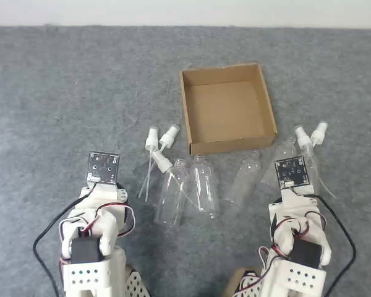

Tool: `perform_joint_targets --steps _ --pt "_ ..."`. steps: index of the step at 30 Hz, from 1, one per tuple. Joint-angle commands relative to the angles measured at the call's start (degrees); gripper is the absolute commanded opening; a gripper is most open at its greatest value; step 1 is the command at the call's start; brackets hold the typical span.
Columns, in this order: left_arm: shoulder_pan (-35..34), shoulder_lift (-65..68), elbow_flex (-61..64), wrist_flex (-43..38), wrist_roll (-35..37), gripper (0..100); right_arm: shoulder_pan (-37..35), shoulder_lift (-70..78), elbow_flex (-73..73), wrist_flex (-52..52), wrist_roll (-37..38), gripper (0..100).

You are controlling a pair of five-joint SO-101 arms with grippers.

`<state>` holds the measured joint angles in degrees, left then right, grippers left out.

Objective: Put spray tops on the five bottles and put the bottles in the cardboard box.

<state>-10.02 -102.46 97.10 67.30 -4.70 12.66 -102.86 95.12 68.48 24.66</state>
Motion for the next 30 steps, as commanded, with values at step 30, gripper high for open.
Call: perform_joint_targets --steps 30 --pt "0.3 0.4 -0.4 0.3 0.0 1 0.0 -0.6 -6.9 -2.9 -0.6 0.7"
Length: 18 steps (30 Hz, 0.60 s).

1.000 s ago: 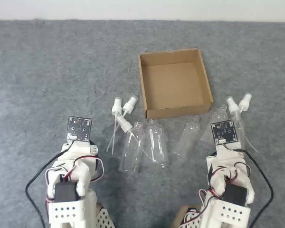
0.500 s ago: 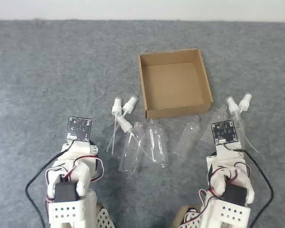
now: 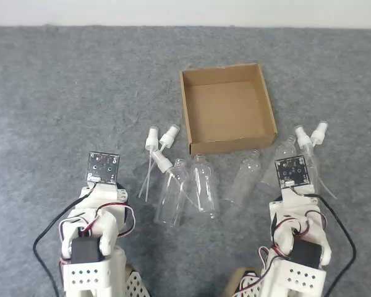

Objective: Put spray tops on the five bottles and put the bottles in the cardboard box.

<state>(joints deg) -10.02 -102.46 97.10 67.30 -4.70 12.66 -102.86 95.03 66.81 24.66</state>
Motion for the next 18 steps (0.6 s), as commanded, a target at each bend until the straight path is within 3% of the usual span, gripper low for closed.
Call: perform_joint_targets --steps 1,7,10,18 --pt "0.3 0.4 -0.4 0.3 0.0 1 0.1 -0.4 -9.2 -1.2 -0.6 0.7" --pt "0.3 0.5 -0.4 0.3 -0.1 1 0.4 -0.1 -22.2 -1.2 -0.6 10.0" --pt "0.3 0.5 -0.4 0.3 -0.2 1 0.5 3.8 -28.4 -1.8 -0.6 9.5" --pt "0.1 0.6 -0.4 0.4 -0.2 1 0.7 40.1 -50.3 -3.8 -1.6 9.9"
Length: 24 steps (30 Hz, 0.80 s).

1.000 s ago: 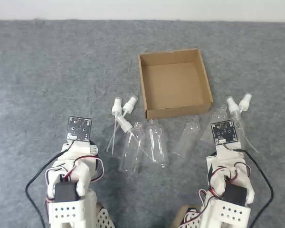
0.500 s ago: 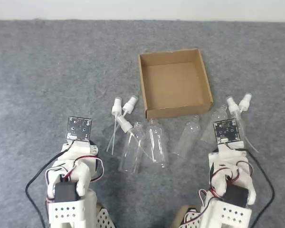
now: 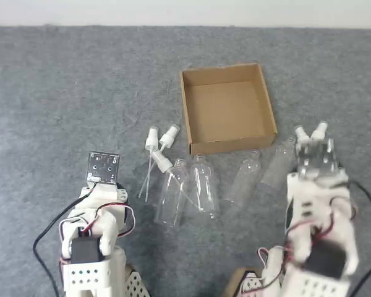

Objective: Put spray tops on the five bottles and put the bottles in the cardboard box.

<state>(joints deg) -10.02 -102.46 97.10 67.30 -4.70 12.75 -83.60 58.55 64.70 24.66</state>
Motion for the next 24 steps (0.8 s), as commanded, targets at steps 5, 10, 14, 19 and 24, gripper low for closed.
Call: perform_joint_targets --steps 5,10,14,19,24 --pt "0.1 0.6 -0.4 0.4 -0.2 1 4.4 46.5 -34.1 -1.1 -5.1 9.9" --pt "0.1 0.6 -0.4 0.8 -0.3 1 9.6 71.2 -55.3 1.6 -5.5 11.3" --pt "0.1 0.4 -0.4 1.6 -0.3 1 10.9 88.3 -71.3 9.5 -4.6 18.4" --pt "0.1 0.4 -0.4 1.6 -0.3 1 8.8 101.5 -79.7 18.1 1.2 20.7" --pt "0.1 0.4 -0.4 1.6 -0.3 1 7.7 105.9 -80.1 13.5 1.2 20.9"
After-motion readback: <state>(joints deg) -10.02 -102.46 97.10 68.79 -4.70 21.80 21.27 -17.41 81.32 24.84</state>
